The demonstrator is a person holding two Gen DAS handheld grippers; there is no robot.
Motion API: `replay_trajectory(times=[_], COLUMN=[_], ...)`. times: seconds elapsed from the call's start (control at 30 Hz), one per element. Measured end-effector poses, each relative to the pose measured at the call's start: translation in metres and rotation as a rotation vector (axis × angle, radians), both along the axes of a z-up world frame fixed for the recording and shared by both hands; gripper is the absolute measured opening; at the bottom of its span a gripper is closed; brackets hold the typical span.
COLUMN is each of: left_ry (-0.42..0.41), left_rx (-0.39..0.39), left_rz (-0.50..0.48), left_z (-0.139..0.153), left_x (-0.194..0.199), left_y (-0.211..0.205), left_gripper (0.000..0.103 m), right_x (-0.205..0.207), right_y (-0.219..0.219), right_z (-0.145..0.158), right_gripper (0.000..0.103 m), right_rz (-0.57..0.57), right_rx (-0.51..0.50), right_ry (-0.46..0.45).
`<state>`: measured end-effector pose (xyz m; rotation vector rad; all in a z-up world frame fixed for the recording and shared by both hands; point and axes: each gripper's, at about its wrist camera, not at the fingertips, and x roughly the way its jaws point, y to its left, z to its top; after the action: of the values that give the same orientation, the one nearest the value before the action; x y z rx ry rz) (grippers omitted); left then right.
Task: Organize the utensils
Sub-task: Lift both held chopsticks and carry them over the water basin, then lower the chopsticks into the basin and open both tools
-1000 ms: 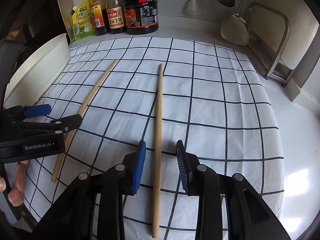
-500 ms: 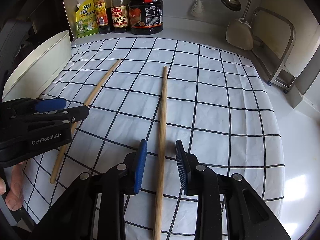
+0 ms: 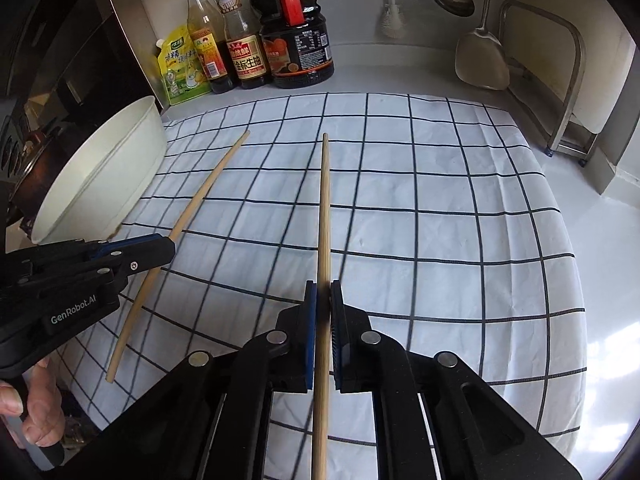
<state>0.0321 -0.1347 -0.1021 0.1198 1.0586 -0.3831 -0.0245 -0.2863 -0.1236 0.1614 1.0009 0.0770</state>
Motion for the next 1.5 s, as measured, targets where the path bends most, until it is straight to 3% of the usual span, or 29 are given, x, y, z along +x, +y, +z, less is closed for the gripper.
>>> replay_trajectory(times=[0.33,0.67,1.03,1.23,1.5], left_ry=[-0.103,-0.141,-0.087,-0.041,0.007], left_rx=[0.018,0.042,0.049,0.058,0.069], left_rz=[0.087,0.245,0.326,0.308,0.303], left_z=[0.062,0.09,0.064,0.04,0.021], left_x=[0.012,0.057,0.113,0.126,0.131], left_y=[0.08,0.182,0.247,0.249,0.254], left_gripper=[0.007,0.007,0.007,0.007,0.008], right_x=[0.026,0.099,0.169,0.185,0.188], right_y=[0.072,0.172,0.25,0.254,0.257], right_z=[0.064,0.099,0.072,0.038,0.026], right_gripper=[0.007,0.007,0.007,0.007,0.007], right_rz=[0.122,0.27,0.302,0.227,0.208], right_rx=[0.021,0.056,0.101,0.123,0.09], right_ry=[-0.083,-0.126,-0.052,0.045,0.068])
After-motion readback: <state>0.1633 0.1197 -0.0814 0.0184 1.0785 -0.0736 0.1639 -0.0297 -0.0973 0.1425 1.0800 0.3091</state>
